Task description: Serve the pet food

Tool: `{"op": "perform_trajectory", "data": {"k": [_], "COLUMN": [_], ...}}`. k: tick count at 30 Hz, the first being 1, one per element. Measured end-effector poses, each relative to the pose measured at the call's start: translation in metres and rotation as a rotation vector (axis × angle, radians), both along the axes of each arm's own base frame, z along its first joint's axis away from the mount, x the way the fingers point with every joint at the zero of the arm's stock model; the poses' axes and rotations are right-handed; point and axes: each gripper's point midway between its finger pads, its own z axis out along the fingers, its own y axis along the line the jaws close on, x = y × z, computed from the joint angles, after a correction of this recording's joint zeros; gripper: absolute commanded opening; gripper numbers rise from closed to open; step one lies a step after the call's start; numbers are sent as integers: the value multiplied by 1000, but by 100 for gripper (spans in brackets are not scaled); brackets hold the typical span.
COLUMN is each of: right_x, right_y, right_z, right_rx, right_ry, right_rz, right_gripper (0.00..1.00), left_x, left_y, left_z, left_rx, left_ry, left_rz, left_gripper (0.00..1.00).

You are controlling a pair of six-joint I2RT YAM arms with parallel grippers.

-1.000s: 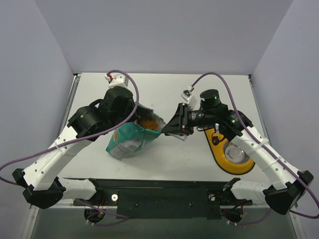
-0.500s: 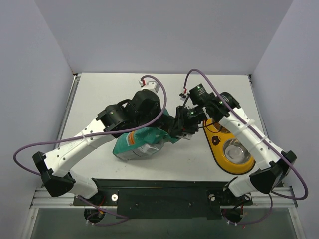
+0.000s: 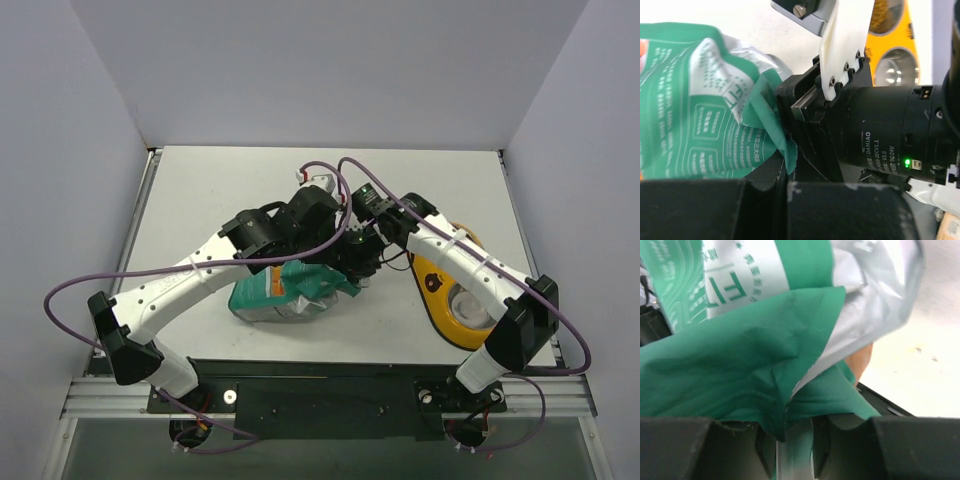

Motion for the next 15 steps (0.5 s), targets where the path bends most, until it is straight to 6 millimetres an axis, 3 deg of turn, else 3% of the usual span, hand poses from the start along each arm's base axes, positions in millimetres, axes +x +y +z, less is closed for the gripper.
{"op": "perform_trajectory", "data": {"k": [7, 11, 15], "right_x": [7, 14, 19], "right_y": [50, 84, 107], "right_z": [-28, -16, 11], "right_rx": [253, 464, 639], "right_ry": [5, 7, 19], "right_rz": [-8, -12, -22], "right_gripper": [0, 0, 0], "left_x": [8, 16, 21], "left_y": [30, 47, 64], "left_z": [-27, -24, -6], "left_rx": [156, 208, 244], "left_ry": [24, -21, -78], "left_rz": [86, 134, 169], "left_gripper": [0, 0, 0]}}
